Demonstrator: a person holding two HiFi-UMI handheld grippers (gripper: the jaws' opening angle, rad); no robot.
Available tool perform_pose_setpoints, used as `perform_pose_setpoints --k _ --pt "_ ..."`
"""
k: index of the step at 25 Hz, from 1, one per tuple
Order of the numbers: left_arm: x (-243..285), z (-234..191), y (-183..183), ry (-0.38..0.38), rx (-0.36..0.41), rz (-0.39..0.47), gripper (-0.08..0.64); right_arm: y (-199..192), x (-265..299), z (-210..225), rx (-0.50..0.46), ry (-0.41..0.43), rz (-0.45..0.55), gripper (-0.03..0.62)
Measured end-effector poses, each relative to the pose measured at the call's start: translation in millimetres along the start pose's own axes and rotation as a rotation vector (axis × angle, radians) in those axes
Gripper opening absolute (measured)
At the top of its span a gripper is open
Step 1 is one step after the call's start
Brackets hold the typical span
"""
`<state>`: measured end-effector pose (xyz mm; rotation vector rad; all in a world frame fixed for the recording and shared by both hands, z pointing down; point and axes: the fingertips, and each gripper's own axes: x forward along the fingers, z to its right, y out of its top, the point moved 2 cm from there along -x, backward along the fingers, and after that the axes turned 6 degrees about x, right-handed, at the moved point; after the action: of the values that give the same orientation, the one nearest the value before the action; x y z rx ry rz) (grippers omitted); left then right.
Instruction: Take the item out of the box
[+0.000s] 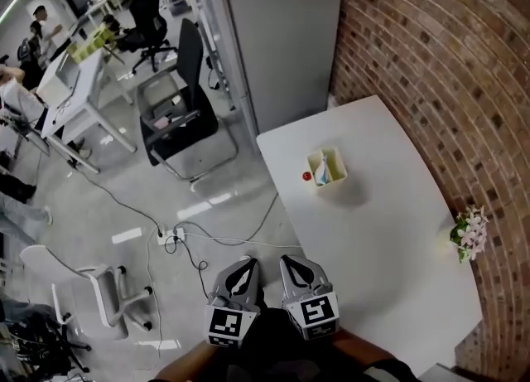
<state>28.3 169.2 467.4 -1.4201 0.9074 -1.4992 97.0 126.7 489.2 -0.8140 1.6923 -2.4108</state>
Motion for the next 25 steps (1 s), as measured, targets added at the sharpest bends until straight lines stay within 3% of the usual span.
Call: perform_pose_setpoints --k 13,25 --pt "103.3 -39.5 29.9 -0.257 0.044 0.022 0.005 26.4 51.5 63.6 0.076 -0.266 -0.023 0.002" --pt "163.8 -77.1 41.6 -0.479 0.057 0.043 0.005 49.8 94.2 88.4 0.160 -0.511 -0.027 0.002"
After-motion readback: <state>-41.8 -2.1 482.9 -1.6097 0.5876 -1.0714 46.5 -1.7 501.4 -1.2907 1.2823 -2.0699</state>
